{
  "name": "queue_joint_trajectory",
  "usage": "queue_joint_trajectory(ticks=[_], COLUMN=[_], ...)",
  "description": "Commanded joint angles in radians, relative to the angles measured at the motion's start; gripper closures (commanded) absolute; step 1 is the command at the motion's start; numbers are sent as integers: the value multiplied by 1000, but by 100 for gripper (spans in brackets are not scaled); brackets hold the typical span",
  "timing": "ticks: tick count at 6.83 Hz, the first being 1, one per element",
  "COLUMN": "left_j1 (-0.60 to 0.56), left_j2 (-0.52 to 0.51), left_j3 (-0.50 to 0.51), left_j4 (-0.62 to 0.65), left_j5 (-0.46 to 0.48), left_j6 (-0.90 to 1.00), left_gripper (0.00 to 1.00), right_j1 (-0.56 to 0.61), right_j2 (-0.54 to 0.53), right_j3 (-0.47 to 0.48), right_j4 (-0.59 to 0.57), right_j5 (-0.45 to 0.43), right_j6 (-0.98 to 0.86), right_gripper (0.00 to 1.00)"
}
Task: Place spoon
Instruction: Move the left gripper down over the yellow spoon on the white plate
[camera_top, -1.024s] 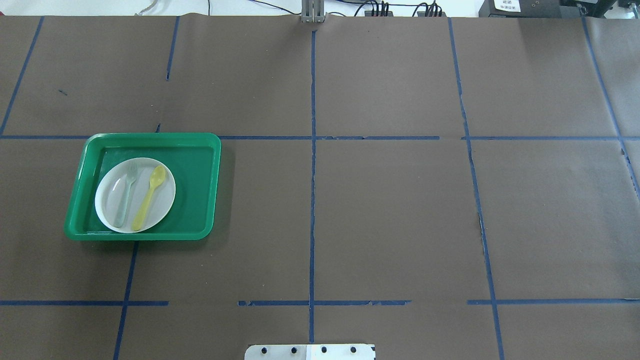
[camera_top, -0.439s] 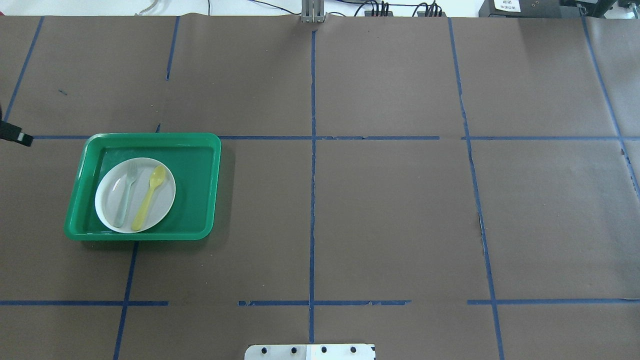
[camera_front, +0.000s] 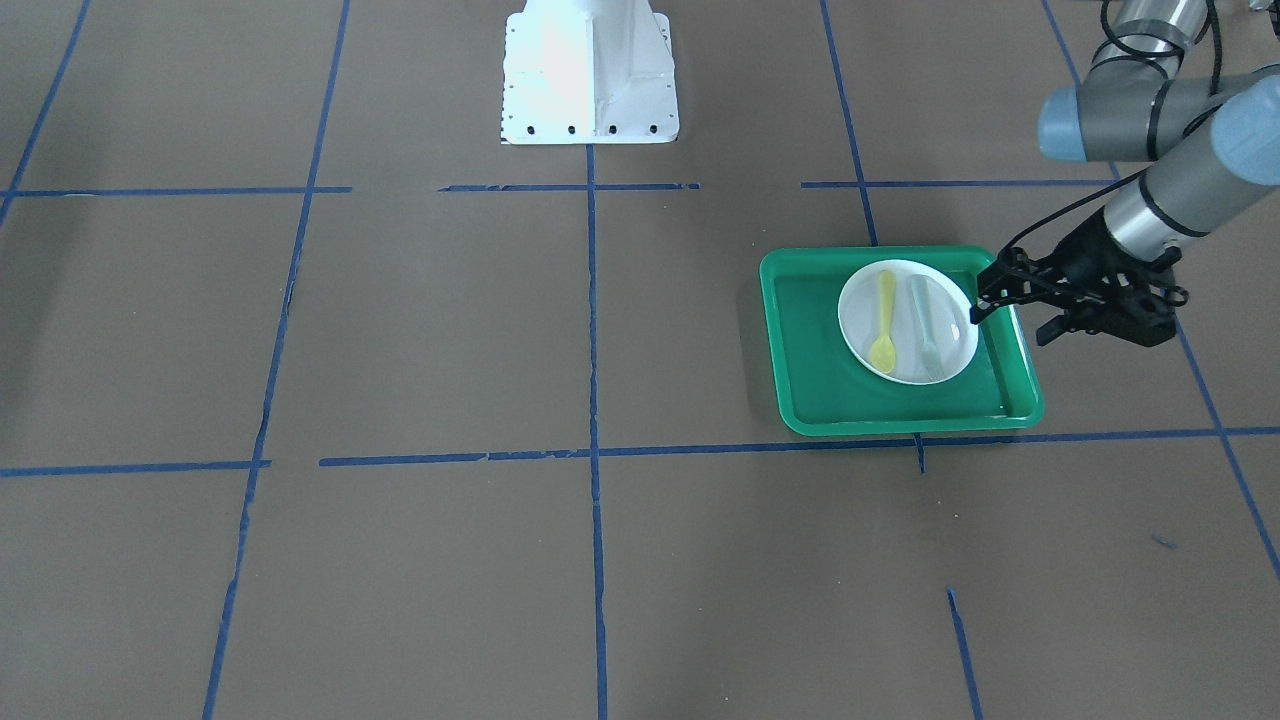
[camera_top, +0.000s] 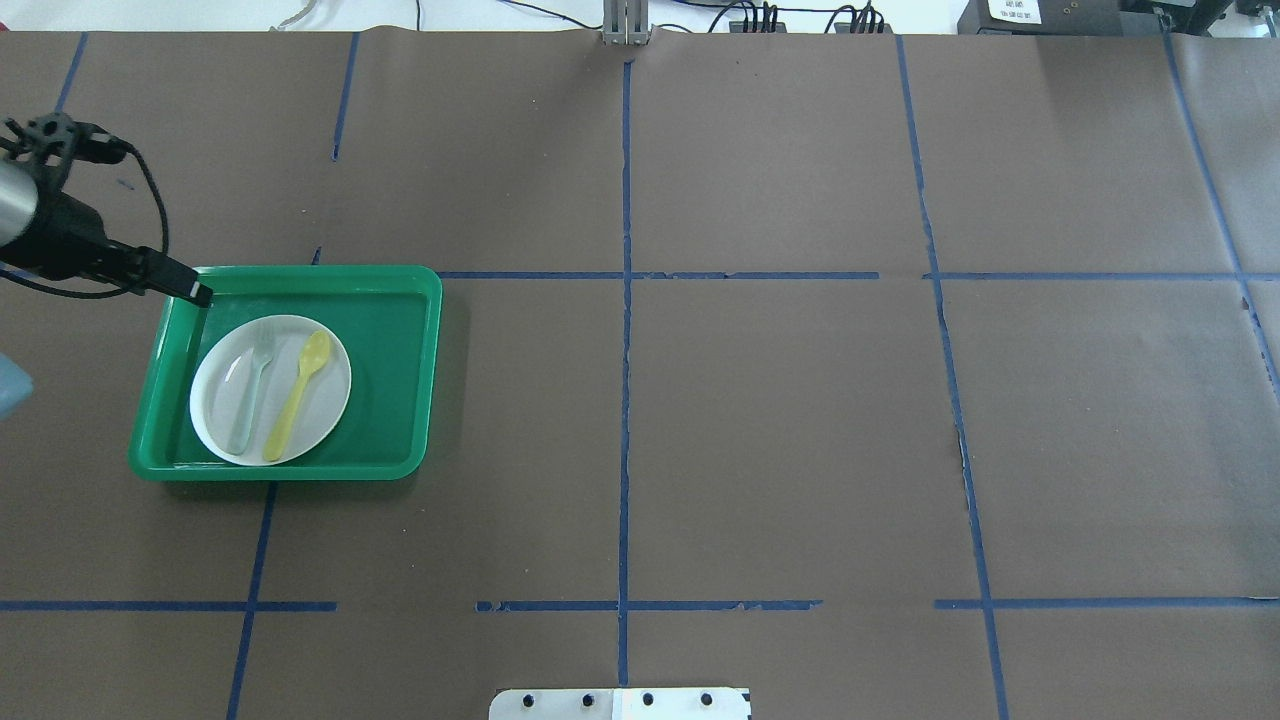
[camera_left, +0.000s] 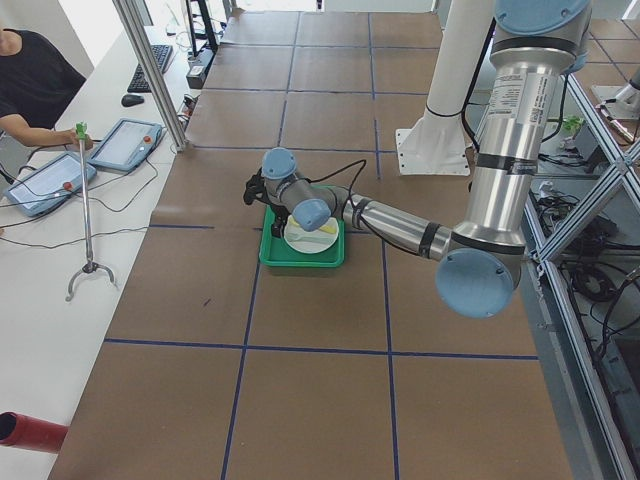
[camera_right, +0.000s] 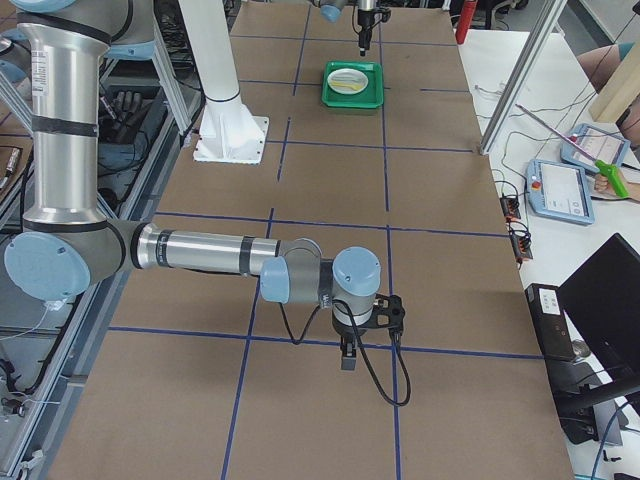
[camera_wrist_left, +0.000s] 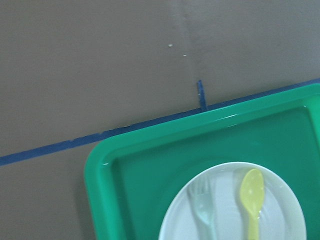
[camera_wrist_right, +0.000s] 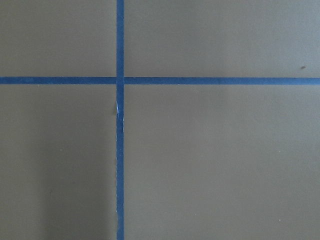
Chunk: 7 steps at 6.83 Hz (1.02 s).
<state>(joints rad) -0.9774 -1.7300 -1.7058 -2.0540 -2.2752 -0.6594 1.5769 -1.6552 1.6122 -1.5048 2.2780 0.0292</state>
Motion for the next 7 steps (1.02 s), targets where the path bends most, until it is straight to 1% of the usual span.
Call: queue_joint_trajectory(ticks=[1,2,3,4,7], left_j1=[122,167,213,220,226], left_j2=[-34,-54,-62,-65,-54], left_j3=[12,11,21,22,32], left_j4=[1,21,61,66,67], left_j5=[109,134,137,137,137], left_j6=[-25,-29,-23,-28,-28], left_gripper=[15,19,23,23,28], right_j1=[0,0,0,0,0], right_j2=[0,0,0,0,0], right_j3=[0,0,0,0,0], right_j4=[0,0,0,0,0], right_j5=[0,0,0,0,-2], right_j6=[0,0,0,0,0], right_gripper=[0,0,0,0,0])
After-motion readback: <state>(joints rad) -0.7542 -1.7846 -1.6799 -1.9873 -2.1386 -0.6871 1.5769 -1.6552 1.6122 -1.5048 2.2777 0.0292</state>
